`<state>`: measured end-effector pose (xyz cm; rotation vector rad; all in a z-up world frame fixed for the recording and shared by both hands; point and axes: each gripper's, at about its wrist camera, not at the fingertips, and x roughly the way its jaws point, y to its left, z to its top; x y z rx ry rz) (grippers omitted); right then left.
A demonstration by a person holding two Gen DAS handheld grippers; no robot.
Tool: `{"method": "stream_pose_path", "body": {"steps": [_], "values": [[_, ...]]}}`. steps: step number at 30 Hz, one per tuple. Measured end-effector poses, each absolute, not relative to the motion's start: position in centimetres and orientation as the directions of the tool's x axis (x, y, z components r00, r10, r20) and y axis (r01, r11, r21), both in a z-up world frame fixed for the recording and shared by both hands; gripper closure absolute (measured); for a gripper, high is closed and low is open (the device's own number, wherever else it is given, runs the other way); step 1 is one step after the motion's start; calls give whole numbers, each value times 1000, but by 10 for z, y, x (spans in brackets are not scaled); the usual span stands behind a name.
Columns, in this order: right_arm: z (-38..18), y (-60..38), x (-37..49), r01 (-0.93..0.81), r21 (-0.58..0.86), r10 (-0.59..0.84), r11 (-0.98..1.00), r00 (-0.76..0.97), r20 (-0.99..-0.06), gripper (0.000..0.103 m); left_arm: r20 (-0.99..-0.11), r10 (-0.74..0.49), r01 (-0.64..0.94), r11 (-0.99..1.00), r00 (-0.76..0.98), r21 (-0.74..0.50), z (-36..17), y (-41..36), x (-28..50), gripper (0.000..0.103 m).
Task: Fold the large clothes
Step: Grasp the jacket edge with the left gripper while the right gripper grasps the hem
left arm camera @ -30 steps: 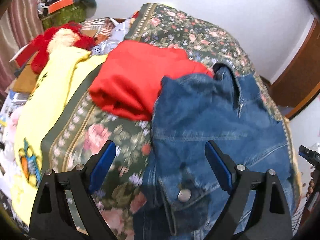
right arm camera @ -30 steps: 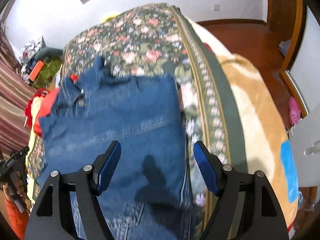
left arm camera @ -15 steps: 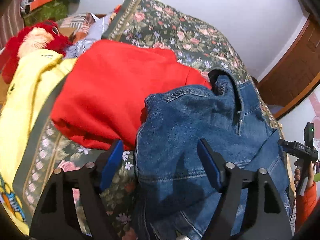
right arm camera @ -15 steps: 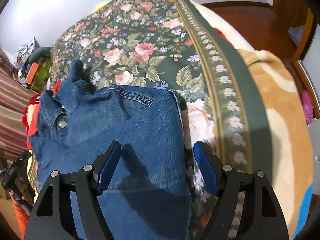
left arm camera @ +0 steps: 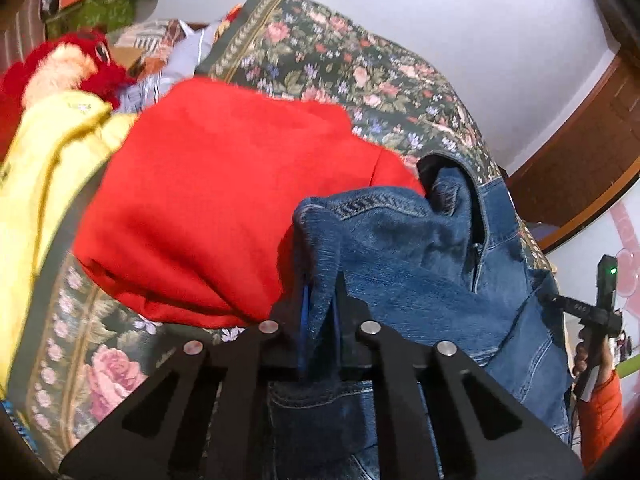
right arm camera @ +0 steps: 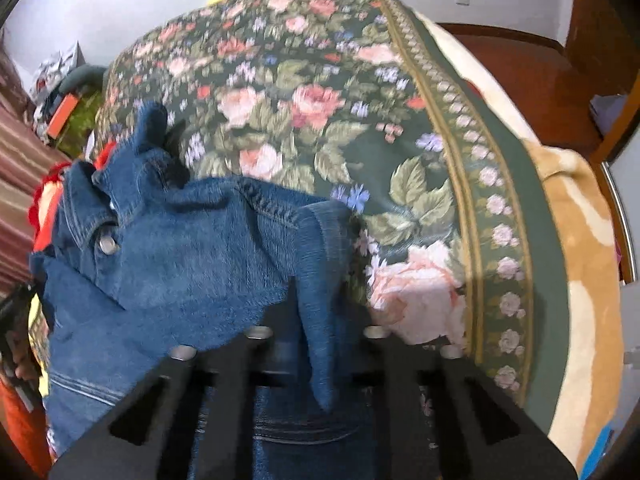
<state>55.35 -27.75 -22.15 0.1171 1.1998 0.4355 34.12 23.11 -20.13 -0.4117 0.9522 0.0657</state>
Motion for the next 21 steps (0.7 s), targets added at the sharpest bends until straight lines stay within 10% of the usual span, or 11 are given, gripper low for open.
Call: {"method": "stream_pose_path", "body": {"steps": [13,21], "values": [[-75,-270,552,-373,309,476,875,548,-688,95,-637,8,-124,983,771,-138,-69,202,374,98],[-103,-255,600,-298,286,410,911,561,-720,95,-587,145,-228,971,797,-69,-54,227,423,103]]}}
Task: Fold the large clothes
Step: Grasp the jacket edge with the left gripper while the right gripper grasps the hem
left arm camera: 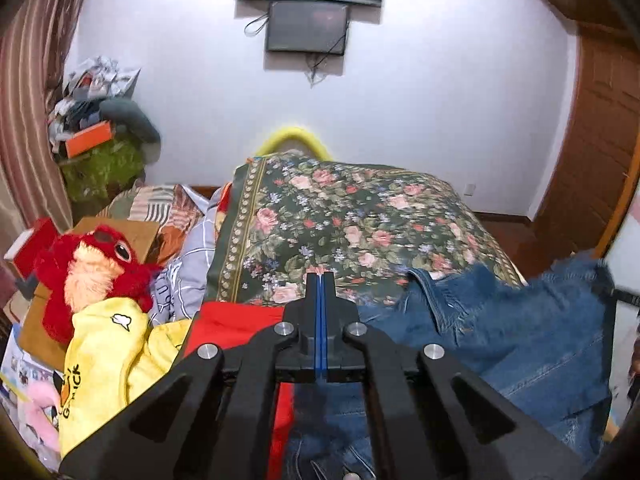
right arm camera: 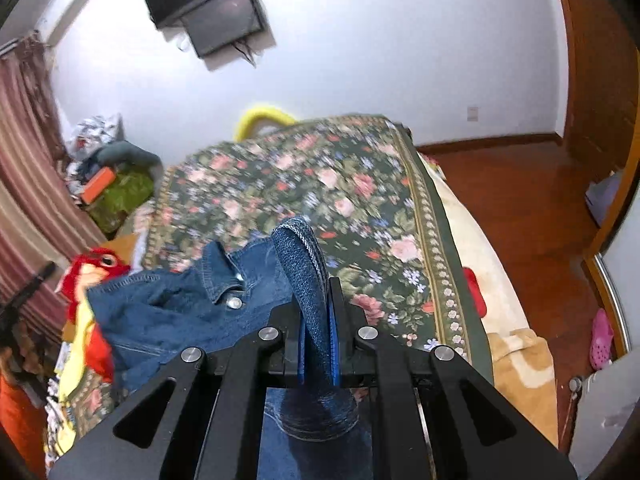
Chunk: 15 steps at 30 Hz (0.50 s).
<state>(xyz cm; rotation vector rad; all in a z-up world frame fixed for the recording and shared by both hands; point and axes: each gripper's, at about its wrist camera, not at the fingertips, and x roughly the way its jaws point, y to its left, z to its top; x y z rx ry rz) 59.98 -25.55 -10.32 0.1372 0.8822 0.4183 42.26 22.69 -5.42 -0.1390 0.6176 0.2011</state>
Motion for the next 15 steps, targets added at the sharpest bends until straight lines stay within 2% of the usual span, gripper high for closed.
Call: {"method": "stream_pose_path", "body": {"steps": [3,10,15], "values": [[-135,-257,618,-245,250,345,937,527,-777,95,-656,125,-239,967,745,-87,-76,240,442,103],[-199,-270,636,-196,189,258,962,438,-861,94,-749,51,-198,974,661,-108,-137,233,446,101],[-218,-272,631,-221,128,213,967,419,-883,87,-817,40,-172,983,575,-72,-175,213,452,101]]}}
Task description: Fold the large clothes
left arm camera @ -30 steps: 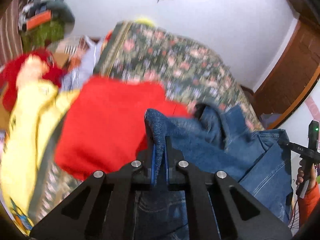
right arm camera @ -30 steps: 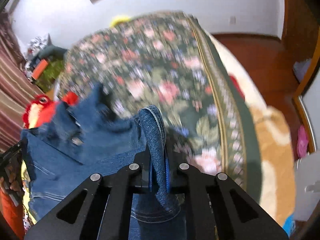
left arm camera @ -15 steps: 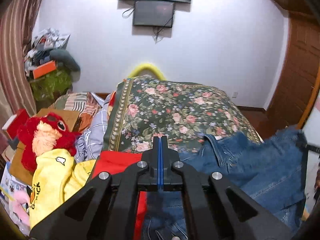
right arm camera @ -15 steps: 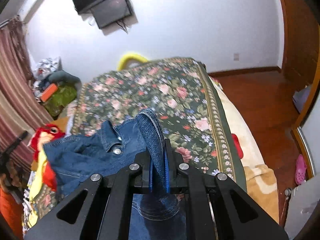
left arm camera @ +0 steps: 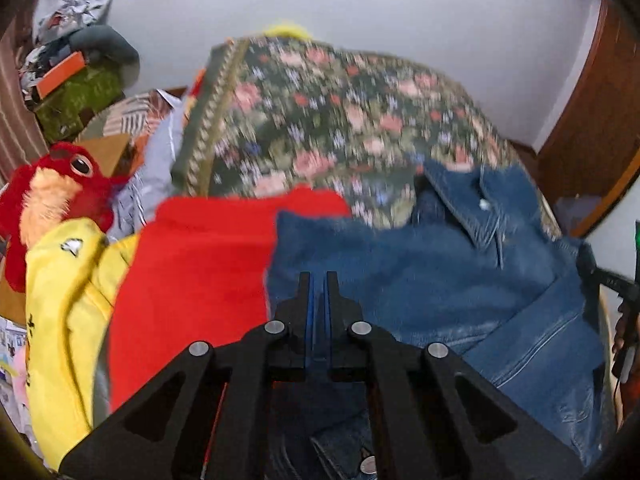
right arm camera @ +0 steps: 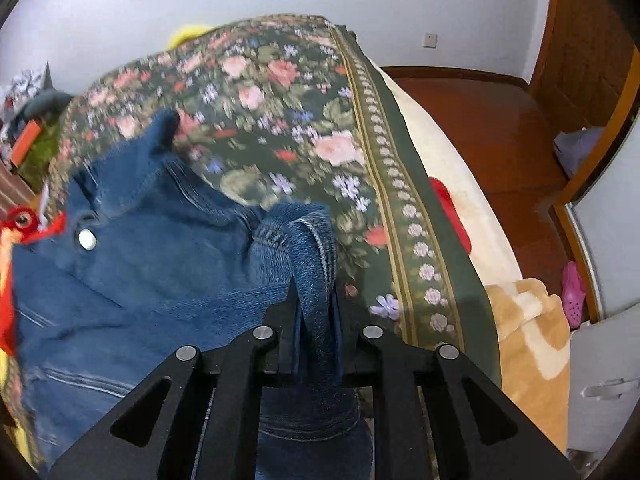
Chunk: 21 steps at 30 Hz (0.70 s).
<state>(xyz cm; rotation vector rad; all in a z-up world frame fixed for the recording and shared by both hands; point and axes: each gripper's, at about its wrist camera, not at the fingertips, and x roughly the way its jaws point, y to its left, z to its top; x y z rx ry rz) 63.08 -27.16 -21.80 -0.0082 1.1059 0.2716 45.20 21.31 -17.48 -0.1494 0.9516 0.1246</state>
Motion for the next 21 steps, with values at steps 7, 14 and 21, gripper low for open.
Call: {"method": "stream_pose_path", "body": {"steps": [7,14,21], "values": [[-207,-272,612,-245,73,172,967,409,-896,77,-871,117,-186,982,476,31,-204,200,455,91],[-158,-273,568,-274,143,261,951,463,-847,44,-844,139,-173,983,518,56,-177,191,431,47],[-108,-268,518,-311,154,300,938,503,-811,25,-786,175,-155,983,593,102,-136,174,388,18]]}}
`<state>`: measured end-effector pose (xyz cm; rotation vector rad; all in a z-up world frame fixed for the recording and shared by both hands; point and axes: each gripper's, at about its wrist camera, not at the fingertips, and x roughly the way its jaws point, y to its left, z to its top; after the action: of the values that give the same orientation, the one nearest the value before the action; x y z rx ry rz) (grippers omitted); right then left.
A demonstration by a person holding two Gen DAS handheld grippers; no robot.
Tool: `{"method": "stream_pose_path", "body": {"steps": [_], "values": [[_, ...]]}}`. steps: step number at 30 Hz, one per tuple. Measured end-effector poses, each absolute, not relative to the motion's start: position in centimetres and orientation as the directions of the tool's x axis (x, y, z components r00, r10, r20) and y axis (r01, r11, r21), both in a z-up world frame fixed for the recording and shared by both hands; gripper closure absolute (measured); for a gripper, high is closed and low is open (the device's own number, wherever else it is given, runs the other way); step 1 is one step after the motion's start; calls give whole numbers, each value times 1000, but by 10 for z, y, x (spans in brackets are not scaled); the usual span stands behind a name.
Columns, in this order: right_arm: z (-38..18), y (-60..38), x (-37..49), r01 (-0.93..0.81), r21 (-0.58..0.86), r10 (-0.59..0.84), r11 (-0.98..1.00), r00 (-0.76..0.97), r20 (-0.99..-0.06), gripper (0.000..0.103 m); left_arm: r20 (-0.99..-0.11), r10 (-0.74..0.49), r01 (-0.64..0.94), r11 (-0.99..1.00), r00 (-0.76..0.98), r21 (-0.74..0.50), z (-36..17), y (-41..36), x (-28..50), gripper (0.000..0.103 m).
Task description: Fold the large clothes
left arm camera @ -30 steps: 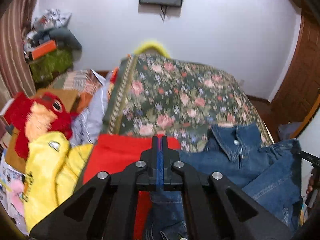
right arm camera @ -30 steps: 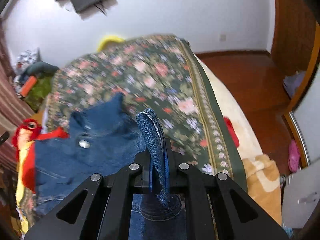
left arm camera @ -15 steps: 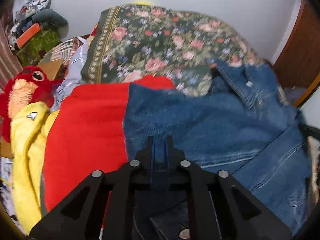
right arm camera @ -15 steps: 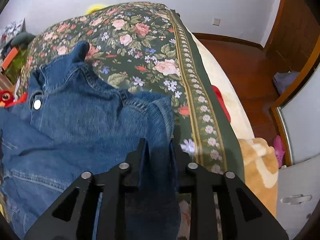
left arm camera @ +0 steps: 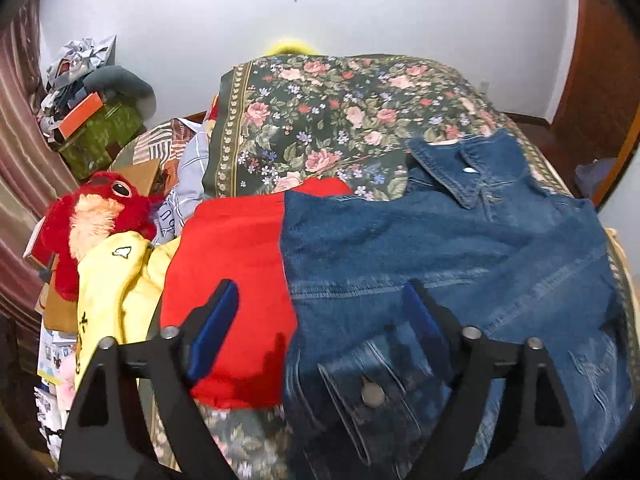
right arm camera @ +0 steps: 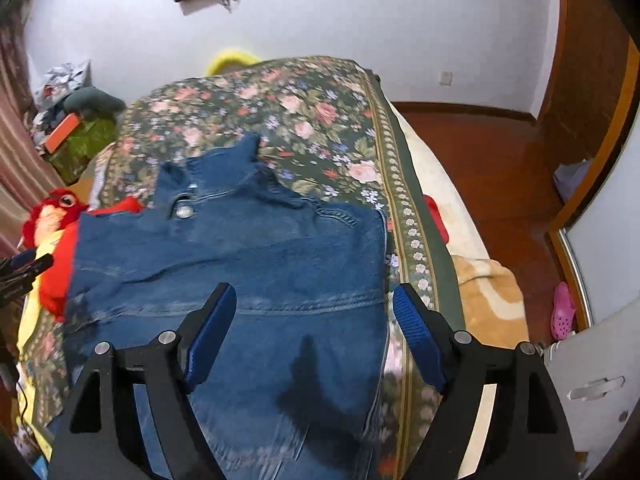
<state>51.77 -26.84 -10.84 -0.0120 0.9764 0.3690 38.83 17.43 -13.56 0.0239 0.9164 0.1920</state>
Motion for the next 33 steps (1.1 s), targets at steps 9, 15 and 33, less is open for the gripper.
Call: {"method": "stream_pose_path", "body": {"steps": [9,15,33], "values": [[-96,-272,466,-331,156,313,931,497,-810,25,-780,90,-111,993,620,27,-127,168,312,14],[-112,-291,431,-295,186,310,937,460,-832,25,-823,64,-101,995,564,9,-158,172,266,14],[-205,-327,377,-66,416,421,907,205,-884,25,-887,-249,-338,857,389,-389,-263,197,182,14]]}}
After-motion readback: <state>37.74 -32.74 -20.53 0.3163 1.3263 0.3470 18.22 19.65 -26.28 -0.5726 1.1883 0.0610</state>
